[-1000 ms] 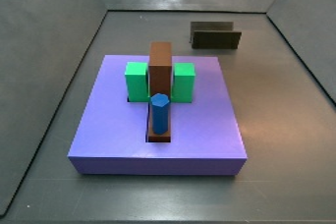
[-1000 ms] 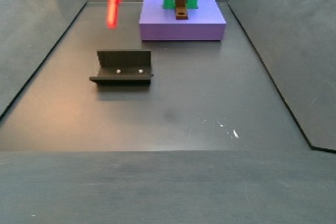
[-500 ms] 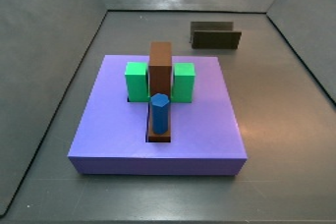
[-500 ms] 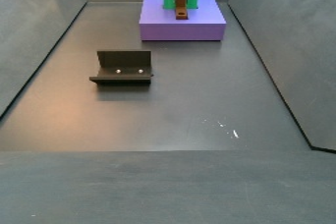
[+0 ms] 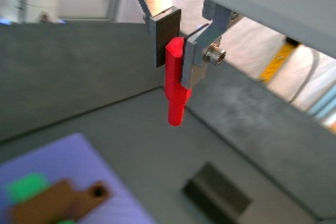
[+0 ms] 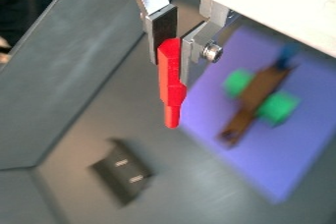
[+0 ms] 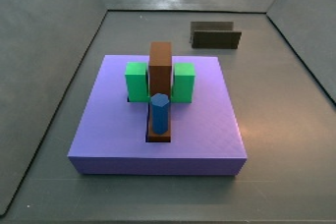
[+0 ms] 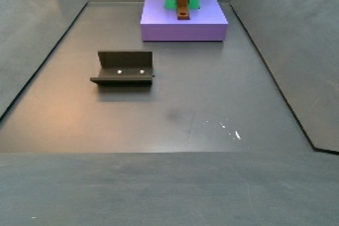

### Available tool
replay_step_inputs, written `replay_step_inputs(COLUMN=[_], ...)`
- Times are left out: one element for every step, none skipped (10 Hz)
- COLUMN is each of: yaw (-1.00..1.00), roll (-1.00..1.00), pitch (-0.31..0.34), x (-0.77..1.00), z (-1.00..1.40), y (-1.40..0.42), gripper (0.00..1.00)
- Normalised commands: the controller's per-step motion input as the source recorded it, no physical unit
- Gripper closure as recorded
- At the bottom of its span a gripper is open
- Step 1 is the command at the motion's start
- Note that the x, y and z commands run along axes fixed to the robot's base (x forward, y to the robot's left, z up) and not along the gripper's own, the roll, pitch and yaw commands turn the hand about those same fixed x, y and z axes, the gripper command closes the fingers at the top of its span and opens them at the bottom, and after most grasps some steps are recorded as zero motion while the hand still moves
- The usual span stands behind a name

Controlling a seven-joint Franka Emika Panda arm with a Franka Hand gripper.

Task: Pick up the red object. Move up. Place the red object on the fixture. Regrasp the red object. Move to above the board. Insert the red object.
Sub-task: Move to above the board.

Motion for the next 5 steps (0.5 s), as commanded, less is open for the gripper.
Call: replay_step_inputs(yaw=[-0.09, -0.06, -0.04, -0.02, -0.01], roll=[-1.0, -1.0, -1.0, -0.75, -0.6], pitch=[0.254, 0.241, 0.215, 0.122, 0.077], x=[-0.33, -0.15, -0.12, -0.09, -0.08], z=[0.09, 0.04, 0.04, 0.01, 0.0], y=[-0.44, -0.19, -0.11, -0.04, -0.02], gripper=[1.0, 1.0, 1.0, 1.0, 1.0])
